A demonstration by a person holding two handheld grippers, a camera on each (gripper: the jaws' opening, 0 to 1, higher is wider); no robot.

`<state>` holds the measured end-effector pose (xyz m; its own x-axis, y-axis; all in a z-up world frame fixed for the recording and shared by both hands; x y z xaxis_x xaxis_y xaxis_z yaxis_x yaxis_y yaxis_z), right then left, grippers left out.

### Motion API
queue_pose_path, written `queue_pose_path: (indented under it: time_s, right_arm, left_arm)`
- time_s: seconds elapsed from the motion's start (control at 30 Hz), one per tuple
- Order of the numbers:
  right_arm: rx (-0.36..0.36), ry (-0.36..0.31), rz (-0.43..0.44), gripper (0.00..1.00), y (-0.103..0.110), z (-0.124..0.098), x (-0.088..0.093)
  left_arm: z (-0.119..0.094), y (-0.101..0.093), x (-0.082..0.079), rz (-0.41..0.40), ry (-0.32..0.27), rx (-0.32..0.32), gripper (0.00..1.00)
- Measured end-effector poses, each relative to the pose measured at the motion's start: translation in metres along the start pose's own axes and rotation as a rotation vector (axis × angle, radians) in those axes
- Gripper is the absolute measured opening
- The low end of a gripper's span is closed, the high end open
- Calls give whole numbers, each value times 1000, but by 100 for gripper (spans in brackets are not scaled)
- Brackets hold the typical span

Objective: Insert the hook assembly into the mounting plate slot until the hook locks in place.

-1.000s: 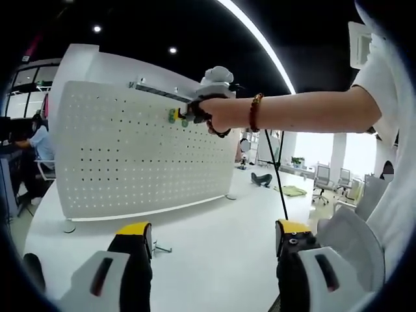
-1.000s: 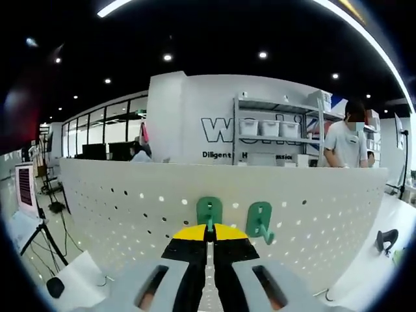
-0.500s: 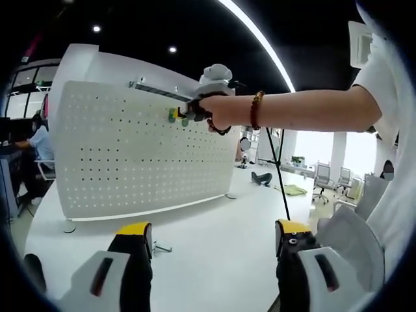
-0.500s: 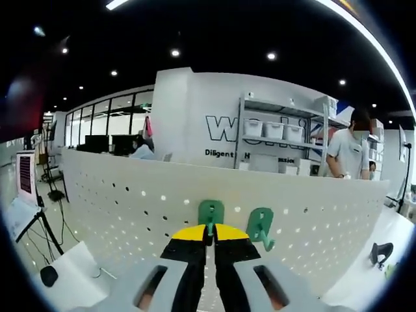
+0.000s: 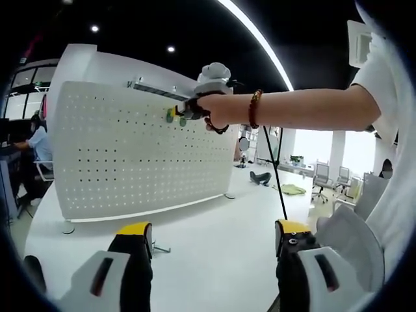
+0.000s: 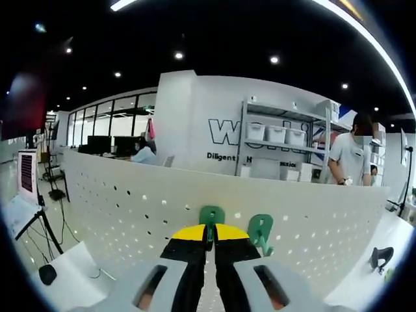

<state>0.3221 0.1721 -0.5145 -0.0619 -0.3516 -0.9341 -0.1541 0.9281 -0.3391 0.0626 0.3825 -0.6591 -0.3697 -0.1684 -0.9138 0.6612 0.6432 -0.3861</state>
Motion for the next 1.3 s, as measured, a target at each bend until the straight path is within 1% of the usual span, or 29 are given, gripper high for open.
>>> queue_pose_path:
  time_s: [0.1, 0.23, 0.37, 0.47, 0.57, 0.63, 0.67, 0.73, 0.77, 0.8, 0.83, 0.9, 0.97, 1.07, 1.13, 1.23, 1.3]
  right_arm:
    - [6, -10, -20, 2, 1, 2, -1]
    - [-3, -19, -33, 1, 1, 5, -2]
    - [-2, -20, -20, 1, 1, 5, -2]
    - [3, -19, -36, 1, 2, 5, -2]
    - [6, -27, 12, 1, 0, 3, 0]
    - [8, -37, 103, 1, 0, 2, 2]
    - [7, -42, 108, 1, -1, 2, 3]
    - [9, -44, 71, 1, -1, 2, 2]
    - [9, -43, 86, 1, -1, 2, 2]
    - [4, -37, 118, 1, -2, 2, 2]
    - [2, -37, 112, 1, -2, 2, 2]
    - [-10, -29, 73, 3, -1, 2, 2]
    - [-8, -22, 78, 7, -2, 1, 3]
    - [-4, -24, 87, 8, -3, -2, 4]
    - [-11, -24, 79, 8, -3, -1, 3]
    - [-28, -14, 90, 8, -1, -1, 4]
    - [-41, -2, 92, 11, 0, -1, 6]
  left_arm:
    - [-1, 1, 0, -1, 0, -4, 79]
    - [-2, 2, 0, -3, 2, -9, 79]
    - [-2, 3, 0, -4, 2, -12, 79]
    - [-2, 3, 0, -6, 2, -13, 79]
    - [-2, 3, 1, -2, 6, -12, 79]
    - [-1, 3, 1, -3, 7, -12, 79]
    - [-2, 3, 1, -2, 7, -13, 79]
    - [-2, 3, 1, -4, 6, -14, 79]
    - [-2, 3, 1, -6, 4, -15, 79]
    - [-2, 3, 1, -7, 4, -15, 79]
    - [-2, 3, 1, -7, 5, -15, 79]
    - [-2, 3, 1, -5, 8, -16, 79]
    - [-1, 2, 1, -5, 10, -12, 79]
    - [1, 1, 1, -3, 14, -7, 79]
    - [2, 0, 0, -2, 14, -1, 79]
    - [3, 0, 0, 2, 18, 2, 79]
    - [4, 0, 0, 2, 19, 2, 79]
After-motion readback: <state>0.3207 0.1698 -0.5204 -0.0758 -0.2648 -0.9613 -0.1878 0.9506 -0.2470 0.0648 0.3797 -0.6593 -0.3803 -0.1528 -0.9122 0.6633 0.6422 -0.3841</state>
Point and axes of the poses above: the point that each gripper's makers call its tool centre point, and the gripper's own axes: z roughly forward along the fingers, y roughly to its left, x roughly out of its underside, the point moved 10 cm from there along -z, roughly backward along the fingers, and after that the axes turned 13 degrees about -z, right-handed, at the moved point
